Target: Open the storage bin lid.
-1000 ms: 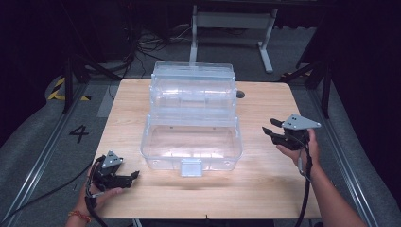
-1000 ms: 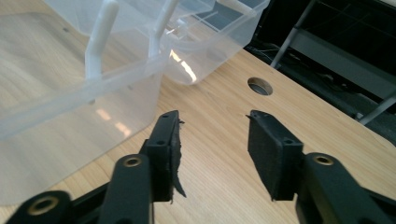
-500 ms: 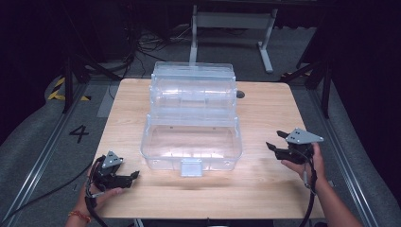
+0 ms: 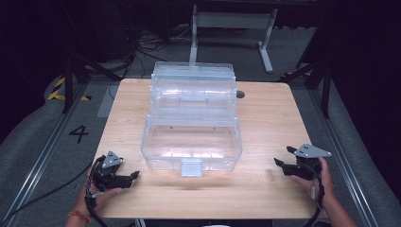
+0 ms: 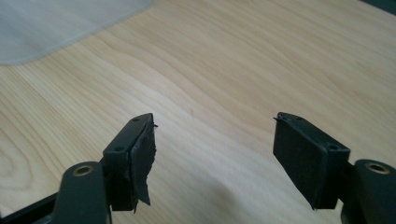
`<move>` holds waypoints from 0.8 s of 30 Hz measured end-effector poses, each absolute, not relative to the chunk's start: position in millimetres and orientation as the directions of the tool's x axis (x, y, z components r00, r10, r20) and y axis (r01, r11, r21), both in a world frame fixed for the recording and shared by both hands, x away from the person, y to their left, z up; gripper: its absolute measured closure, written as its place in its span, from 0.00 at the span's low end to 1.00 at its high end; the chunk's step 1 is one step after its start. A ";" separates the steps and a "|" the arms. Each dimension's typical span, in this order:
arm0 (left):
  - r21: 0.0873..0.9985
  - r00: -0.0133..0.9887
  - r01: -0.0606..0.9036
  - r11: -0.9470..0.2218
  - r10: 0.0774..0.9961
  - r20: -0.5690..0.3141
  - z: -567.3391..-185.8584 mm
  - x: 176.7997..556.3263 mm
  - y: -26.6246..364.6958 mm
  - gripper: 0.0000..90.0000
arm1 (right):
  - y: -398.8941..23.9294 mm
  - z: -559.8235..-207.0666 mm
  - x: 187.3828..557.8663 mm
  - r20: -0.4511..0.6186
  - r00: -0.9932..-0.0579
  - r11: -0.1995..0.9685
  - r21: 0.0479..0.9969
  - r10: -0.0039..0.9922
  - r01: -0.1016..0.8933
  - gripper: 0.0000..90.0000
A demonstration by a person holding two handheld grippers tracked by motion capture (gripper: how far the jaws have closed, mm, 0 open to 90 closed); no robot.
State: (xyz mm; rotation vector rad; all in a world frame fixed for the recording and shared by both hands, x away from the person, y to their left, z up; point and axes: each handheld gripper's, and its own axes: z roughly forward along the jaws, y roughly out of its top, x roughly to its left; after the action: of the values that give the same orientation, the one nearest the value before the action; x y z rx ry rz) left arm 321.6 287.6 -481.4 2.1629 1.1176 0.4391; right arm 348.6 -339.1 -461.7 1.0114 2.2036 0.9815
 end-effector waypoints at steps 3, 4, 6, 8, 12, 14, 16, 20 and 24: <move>0.684 0.580 0.595 -0.422 0.815 -0.002 -481.4 321.6 287.7 0.18 | -345.5 -468.6 343.6 -0.135 -0.571 0.447 0.772 0.810 0.451 0.31; 0.684 0.580 0.595 -0.422 0.815 -0.002 -481.4 321.6 287.7 0.18 | -350.2 -474.6 340.2 -0.112 -0.571 0.440 0.760 0.813 0.478 0.30; 0.684 0.579 0.595 -0.421 0.815 -0.002 -481.4 321.5 287.7 0.18 | -352.3 -479.0 338.3 -0.098 -0.559 0.434 0.743 0.824 0.510 0.29; 0.684 0.579 0.596 -0.420 0.816 -0.003 -481.4 321.6 287.6 0.18 | -353.7 -482.0 337.3 -0.089 -0.555 0.430 0.735 0.827 0.523 0.27; 0.688 0.578 0.594 -0.417 0.816 -0.004 -481.7 322.5 287.1 0.18 | -356.1 -485.6 335.9 -0.053 -0.556 0.397 0.756 0.829 0.521 0.26; 0.687 0.576 0.596 -0.416 0.817 -0.005 -481.7 322.3 287.0 0.18 | -356.1 -485.9 337.5 -0.032 -0.560 0.388 0.753 0.828 0.532 0.25; 0.685 0.571 0.601 -0.412 0.821 -0.008 -481.6 321.4 286.8 0.18 | -356.6 -486.4 340.7 0.007 -0.585 0.387 0.744 0.811 0.545 0.23; 0.686 0.569 0.600 -0.412 0.823 -0.003 -481.5 321.2 287.0 0.18 | -356.6 -486.5 341.9 0.006 -0.594 0.393 0.744 0.804 0.540 0.23; 0.686 0.571 0.602 -0.409 0.821 -0.011 -481.7 321.6 287.0 0.17 | -357.0 -486.5 343.1 0.006 -0.603 0.399 0.745 0.798 0.535 0.22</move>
State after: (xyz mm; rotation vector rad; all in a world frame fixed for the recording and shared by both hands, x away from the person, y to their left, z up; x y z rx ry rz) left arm 321.6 287.0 -481.7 2.1519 1.1313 0.4354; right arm 343.1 -357.0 -486.5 1.1529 2.3091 1.0356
